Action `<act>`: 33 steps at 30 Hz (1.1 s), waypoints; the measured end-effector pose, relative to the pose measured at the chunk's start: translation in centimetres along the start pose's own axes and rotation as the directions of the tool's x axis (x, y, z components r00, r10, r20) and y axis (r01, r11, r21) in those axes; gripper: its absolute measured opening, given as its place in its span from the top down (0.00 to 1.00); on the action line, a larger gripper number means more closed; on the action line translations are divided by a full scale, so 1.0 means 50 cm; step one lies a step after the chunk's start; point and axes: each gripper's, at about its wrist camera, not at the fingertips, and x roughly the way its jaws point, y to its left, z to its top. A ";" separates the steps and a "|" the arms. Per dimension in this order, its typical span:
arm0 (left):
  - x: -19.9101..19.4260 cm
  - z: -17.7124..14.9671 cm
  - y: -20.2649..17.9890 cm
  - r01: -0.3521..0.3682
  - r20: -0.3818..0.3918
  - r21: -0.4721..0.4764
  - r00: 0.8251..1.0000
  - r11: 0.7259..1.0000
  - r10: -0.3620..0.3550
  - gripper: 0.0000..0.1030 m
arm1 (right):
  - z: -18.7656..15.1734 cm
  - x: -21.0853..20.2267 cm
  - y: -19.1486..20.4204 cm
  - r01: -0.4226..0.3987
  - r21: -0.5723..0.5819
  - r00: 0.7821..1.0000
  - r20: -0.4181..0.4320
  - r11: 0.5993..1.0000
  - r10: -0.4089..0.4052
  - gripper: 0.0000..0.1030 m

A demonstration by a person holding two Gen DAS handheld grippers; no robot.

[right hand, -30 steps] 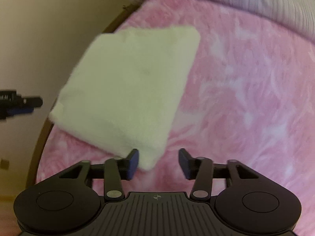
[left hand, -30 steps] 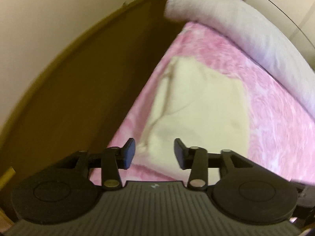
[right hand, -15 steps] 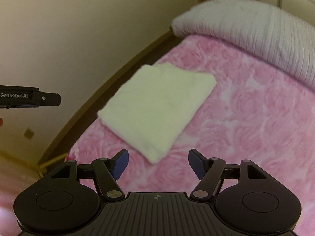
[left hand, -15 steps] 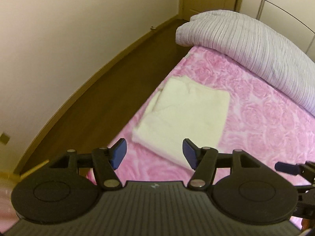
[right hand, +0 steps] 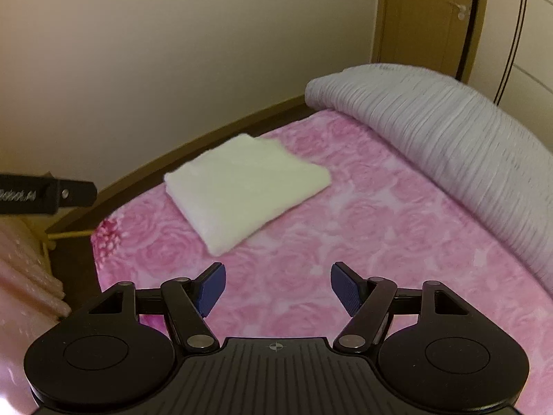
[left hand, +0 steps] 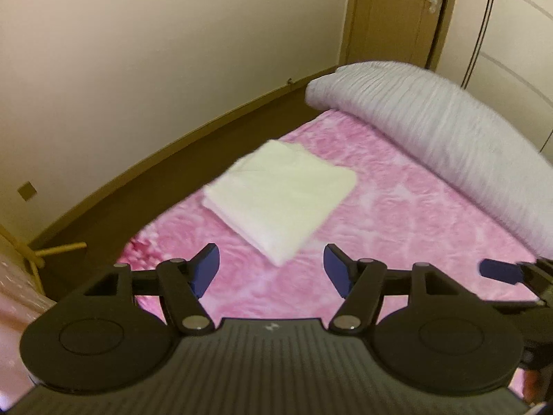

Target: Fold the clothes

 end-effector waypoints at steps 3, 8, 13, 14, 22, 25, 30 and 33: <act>-0.032 -0.023 -0.016 0.002 0.012 -0.030 1.000 1.000 -0.001 0.38 | -0.014 -0.032 -0.008 -0.013 -0.039 1.000 0.010 0.999 0.013 0.31; -0.073 -0.049 -0.035 -0.035 0.039 -0.052 0.999 0.998 0.037 0.39 | -0.025 -0.061 -0.023 -0.049 -0.062 0.999 0.012 0.997 0.049 0.31; -0.080 -0.070 -0.046 -0.074 0.037 -0.062 0.996 0.995 0.077 0.38 | -0.028 -0.057 -0.031 -0.061 -0.076 0.998 -0.015 0.995 0.060 0.31; -0.078 -0.075 -0.047 -0.077 0.030 -0.069 0.996 0.995 0.080 0.38 | -0.028 -0.053 -0.034 -0.064 -0.073 0.998 -0.025 0.995 0.063 0.31; -0.034 -0.094 -0.055 -0.091 -0.057 -0.111 0.995 0.990 0.085 0.39 | -0.017 0.001 -0.066 -0.105 -0.025 0.988 -0.115 0.994 0.101 0.31; -0.011 -0.086 -0.058 -0.093 -0.080 -0.119 0.993 0.989 0.084 0.39 | -0.007 0.020 -0.074 -0.095 -0.028 0.988 -0.129 0.995 0.091 0.31; 0.029 -0.072 -0.064 -0.098 -0.118 -0.127 0.990 0.987 0.083 0.39 | 0.005 0.051 -0.089 -0.081 -0.033 0.986 -0.147 0.996 0.076 0.31; 0.054 -0.065 -0.071 -0.097 -0.141 -0.122 0.987 0.988 0.080 0.39 | 0.009 0.070 -0.100 -0.077 -0.026 0.984 -0.162 0.997 0.072 0.31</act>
